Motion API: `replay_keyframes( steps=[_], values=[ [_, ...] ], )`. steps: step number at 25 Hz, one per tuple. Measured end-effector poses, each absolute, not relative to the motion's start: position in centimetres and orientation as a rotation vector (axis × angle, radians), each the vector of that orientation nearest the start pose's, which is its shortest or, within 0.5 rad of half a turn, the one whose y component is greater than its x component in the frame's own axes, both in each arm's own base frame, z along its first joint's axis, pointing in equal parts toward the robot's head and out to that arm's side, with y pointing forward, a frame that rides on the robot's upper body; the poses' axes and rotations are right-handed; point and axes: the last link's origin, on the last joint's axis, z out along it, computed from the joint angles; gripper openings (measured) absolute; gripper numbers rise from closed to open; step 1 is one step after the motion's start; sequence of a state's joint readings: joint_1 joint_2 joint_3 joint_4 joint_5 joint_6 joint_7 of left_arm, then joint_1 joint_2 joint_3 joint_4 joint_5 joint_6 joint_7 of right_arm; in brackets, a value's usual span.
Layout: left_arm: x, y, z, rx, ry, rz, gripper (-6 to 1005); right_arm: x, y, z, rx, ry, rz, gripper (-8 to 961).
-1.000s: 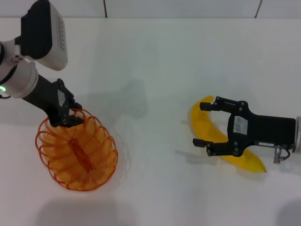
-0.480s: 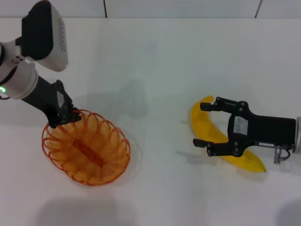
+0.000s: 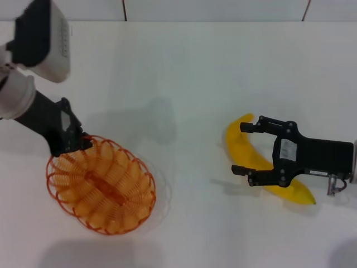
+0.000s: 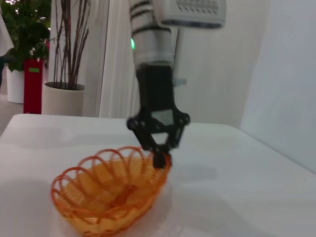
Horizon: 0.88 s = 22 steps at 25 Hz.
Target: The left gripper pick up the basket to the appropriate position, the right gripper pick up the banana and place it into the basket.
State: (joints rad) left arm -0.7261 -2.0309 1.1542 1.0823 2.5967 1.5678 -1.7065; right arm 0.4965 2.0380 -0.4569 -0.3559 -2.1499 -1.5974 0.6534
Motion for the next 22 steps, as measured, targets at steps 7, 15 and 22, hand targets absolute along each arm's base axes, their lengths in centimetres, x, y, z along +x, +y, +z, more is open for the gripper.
replay_keyframes(
  steps=[7, 15, 22],
  values=[
    [-20.5, 35.4, 5.1, -2.914, -0.179, 0.460, 59, 30.6, 28.1, -2.1, -2.687, 0.067, 0.676, 877],
    [-20.5, 34.2, 5.8, -2.895, -0.279, 0.319, 58, 30.9, 27.9, -2.1, -2.679, 0.072, 0.668, 876],
    [-21.1, 34.7, 5.6, -2.827, -0.543, 0.214, 57, 30.7, 28.0, -2.2, -2.681, 0.067, 0.675, 876]
  ],
)
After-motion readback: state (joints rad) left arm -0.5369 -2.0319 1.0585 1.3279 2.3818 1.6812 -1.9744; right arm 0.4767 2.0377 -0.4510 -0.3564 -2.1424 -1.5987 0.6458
